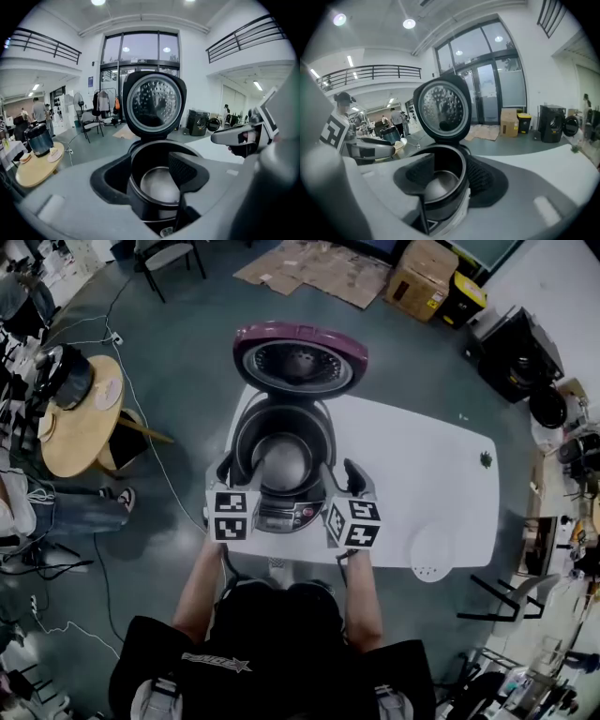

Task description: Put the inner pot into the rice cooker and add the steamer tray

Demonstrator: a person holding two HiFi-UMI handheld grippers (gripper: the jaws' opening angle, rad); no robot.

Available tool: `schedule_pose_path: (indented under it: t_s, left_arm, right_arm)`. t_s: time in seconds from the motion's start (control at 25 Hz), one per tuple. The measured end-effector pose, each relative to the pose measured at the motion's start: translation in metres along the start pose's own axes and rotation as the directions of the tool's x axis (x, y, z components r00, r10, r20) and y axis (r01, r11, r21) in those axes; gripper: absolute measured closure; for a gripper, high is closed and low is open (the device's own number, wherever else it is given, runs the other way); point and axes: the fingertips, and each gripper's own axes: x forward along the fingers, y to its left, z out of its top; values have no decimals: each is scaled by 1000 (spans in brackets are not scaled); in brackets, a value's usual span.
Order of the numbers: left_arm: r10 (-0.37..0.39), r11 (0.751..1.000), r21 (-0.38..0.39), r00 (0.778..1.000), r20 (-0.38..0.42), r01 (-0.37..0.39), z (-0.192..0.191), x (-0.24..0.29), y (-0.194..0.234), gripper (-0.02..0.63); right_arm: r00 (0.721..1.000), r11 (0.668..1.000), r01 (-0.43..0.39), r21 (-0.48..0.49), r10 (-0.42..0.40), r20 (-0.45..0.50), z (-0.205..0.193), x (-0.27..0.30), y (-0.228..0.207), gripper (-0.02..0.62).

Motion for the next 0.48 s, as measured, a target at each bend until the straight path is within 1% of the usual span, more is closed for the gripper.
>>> schedule_pose_path:
  t_s: [0.12,0.2,0.28,0.36,0.4,0.44,0.48]
  left_arm:
    - [-13,1000,7,995,103,12,28,-18,-7,354]
    - [-23,1000,9,986,164,22,46,-33,-14,375]
    - [-37,999,20,971,236,34,65,-49,-23,400]
    - [-44,998,47,950,309,31,81,-65,-31,440]
    - [-44,998,65,940,337,23,87,-72,-35,468]
    - [-41,997,82,933,357,12,91,-77,-38,520]
    - [-37,995,96,928,370,2,93,-81,-40,560]
  right_arm:
    - [993,998,-5,-56,12,120,31,-24,7,379]
    - [978,994,9,-113,15,206,52,-45,10,379]
    - [958,988,32,-151,13,287,70,-68,12,382]
    - [936,984,65,-167,-2,352,80,-88,10,427]
    - [927,982,86,-171,-16,374,82,-96,8,464]
    - [921,979,106,-171,-32,389,82,-102,6,507]
    - [916,978,123,-169,-47,398,80,-107,3,518]
